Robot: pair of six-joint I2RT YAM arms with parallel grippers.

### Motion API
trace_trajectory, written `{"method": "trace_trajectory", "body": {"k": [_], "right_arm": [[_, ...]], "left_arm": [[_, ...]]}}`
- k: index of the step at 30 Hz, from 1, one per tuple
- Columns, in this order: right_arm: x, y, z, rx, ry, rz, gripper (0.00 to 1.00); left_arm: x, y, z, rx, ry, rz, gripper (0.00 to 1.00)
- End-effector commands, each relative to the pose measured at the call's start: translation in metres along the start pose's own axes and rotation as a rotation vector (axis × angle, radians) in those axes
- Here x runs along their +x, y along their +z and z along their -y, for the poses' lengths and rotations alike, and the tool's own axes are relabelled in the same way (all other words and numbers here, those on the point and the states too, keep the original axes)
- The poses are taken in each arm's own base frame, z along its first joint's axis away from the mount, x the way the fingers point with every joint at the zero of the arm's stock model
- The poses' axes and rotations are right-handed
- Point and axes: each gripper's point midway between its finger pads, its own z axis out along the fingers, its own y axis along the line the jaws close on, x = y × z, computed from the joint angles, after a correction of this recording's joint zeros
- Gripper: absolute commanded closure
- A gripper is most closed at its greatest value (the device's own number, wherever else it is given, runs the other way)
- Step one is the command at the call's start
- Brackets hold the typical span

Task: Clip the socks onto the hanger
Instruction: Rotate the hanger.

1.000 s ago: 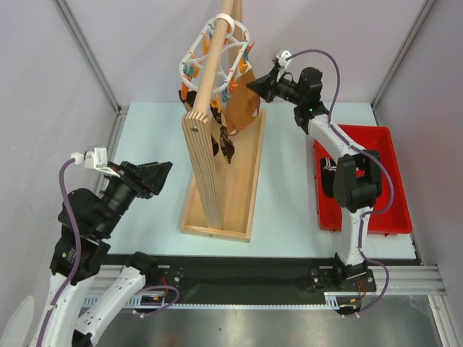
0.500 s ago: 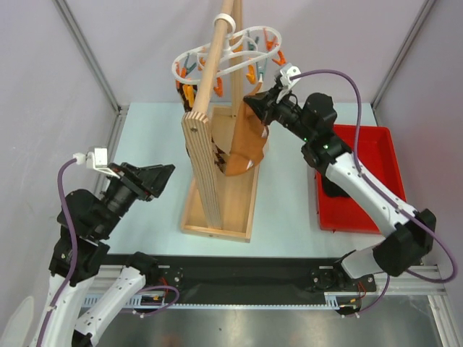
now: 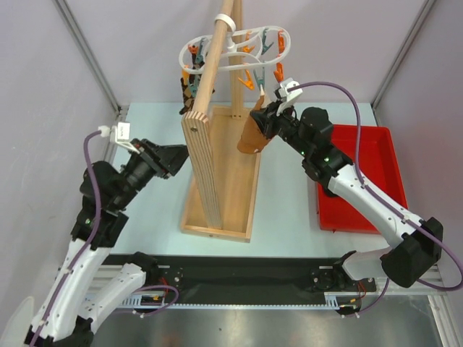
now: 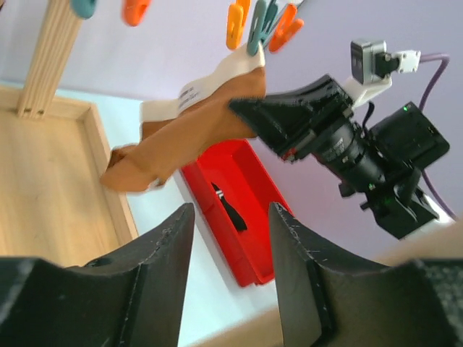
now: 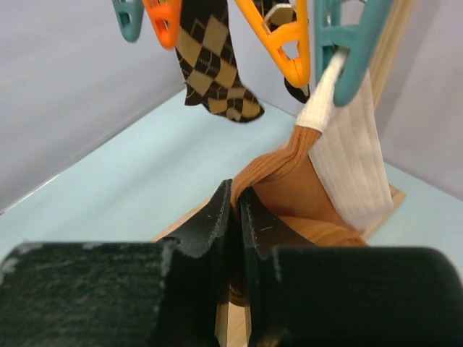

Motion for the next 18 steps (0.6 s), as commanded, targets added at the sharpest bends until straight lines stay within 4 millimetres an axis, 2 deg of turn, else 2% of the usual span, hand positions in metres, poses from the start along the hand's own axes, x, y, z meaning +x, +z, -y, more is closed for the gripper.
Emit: {"method": "trace_trajectory", "body": {"k": [1,3,4,9,11,18], "right_arm": [[-0.014,-0.009,0.001,0.027,0.017,0.04,0.89],[-0.013,-0.011,0.0,0.02,0.017,0.036,0.89],[-0.013,-0.012,-0.001,0.02,0.019,0.04,0.88],[-0.01,-0.015,-0.001,0.021,0.014,0.043,0.87],[-0.009,-0.016,0.0,0.023,0.013,0.04,0.87],[-0.008,-0.016,0.006,0.043,-0.02,0.045,0.79]], "left_arm": [[-0.005,0.036,0.006,0.103,0.054,0.031,0.5],[-0.008,0.051,0.004,0.115,0.066,0.048,0.52],[-0.008,0.065,0.002,0.135,0.067,0.054,0.53],[-0.008,0.101,0.005,0.209,0.033,0.052,0.54],[-0.003,0.118,-0.001,0.214,0.026,0.044,0.54],[-0.013,0.155,-0.016,0.164,0.059,0.062,0.56]]}}
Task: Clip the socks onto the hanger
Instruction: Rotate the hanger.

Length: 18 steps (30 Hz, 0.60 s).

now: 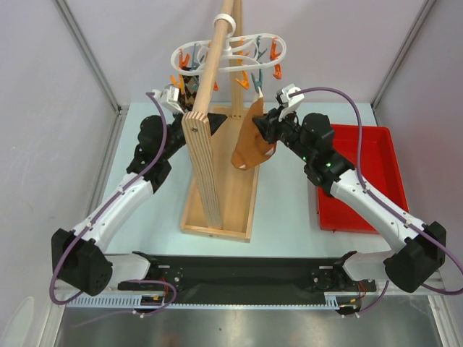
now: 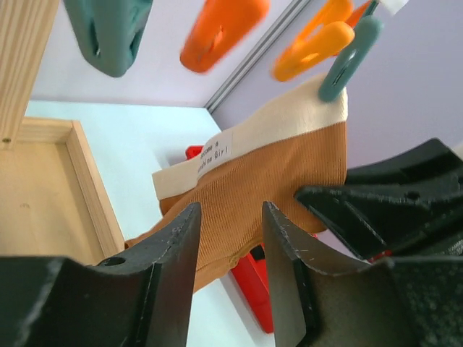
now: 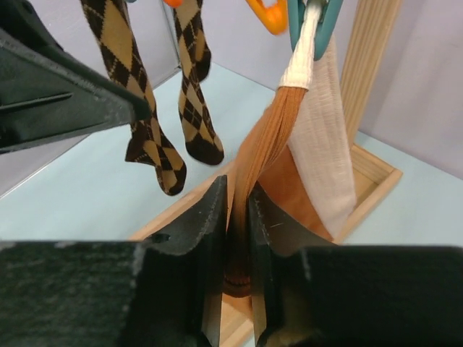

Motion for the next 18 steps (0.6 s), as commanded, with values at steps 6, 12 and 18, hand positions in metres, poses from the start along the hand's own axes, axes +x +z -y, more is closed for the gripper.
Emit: {"method": "trace_trajectory", "body": {"k": [6,12,18], "right_arm": [[-0.03,-0.006,0.017,0.034,-0.041,0.076,0.63],[-0.044,-0.012,0.026,0.017,-0.179,0.074,0.34],[-0.086,-0.024,0.014,-0.02,-0.228,0.143,0.23]], "left_arm": [[-0.055,0.029,0.019,0.023,0.108,0.12,0.57],[-0.053,0.027,-0.001,-0.041,0.138,0.083,0.6],[-0.054,0.011,-0.005,-0.079,0.194,0.054,0.6]]}}
